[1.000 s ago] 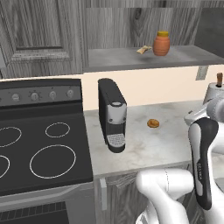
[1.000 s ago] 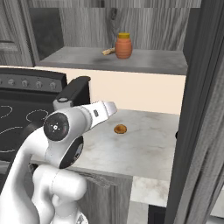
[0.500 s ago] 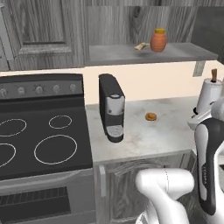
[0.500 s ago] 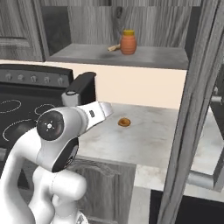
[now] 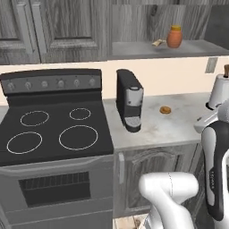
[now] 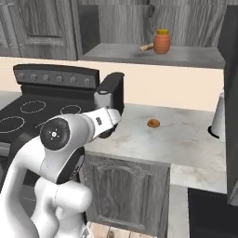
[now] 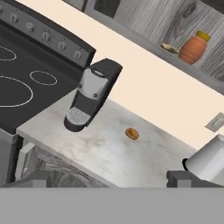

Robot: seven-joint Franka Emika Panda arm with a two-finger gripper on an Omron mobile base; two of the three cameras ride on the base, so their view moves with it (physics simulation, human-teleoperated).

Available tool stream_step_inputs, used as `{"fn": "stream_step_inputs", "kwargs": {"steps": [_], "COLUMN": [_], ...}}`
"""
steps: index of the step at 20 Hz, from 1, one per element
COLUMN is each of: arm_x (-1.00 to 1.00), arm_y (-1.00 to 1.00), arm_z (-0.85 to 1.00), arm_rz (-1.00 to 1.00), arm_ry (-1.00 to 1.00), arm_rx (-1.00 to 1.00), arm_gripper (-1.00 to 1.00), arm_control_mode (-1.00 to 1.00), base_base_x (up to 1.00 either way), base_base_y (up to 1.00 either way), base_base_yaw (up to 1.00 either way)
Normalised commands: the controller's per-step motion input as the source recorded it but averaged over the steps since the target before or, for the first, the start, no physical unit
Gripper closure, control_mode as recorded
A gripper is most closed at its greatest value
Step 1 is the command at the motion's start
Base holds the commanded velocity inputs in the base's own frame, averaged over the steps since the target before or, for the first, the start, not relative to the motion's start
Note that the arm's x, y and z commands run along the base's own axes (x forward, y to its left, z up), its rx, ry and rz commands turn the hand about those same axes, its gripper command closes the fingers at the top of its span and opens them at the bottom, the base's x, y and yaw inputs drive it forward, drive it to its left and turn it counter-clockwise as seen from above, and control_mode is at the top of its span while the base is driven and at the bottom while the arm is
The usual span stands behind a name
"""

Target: Pick the honey bottle and bar from the counter and place them in the cabinets closest to them.

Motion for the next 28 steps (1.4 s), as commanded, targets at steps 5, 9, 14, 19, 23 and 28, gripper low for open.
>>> {"fn": "stream_step_inputs", "kwargs": {"steps": [5,9,14,19,23,28], "arm_x": [0.00,0.00,0.00,0.00,0.00,0.00], "arm_y": [0.00,0.00,0.00,0.00,0.00,0.00], "arm_z": [0.00,0.00,0.00,0.00,0.00,0.00], "arm_rz": [0.00,0.00,0.00,0.00,0.00,0.00], "arm_ry": [0.00,0.00,0.00,0.00,0.00,0.00], "arm_rx": [0.00,0.00,0.00,0.00,0.00,0.00], "arm_gripper": [-1.00,-1.00,-1.00,-1.00,-1.00,-1.00], "arm_control_mode": [1.00,1.00,1.00,1.00,1.00,1.00], "base_base_x": [-0.28,-0.23,-0.31,-0.30,-0.29,-0.23], "base_base_y": [0.87,0.93,0.91,0.87,0.90,0.88], "base_base_yaw": [0.01,0.00,0.00,0.00,0.00,0.00]}}
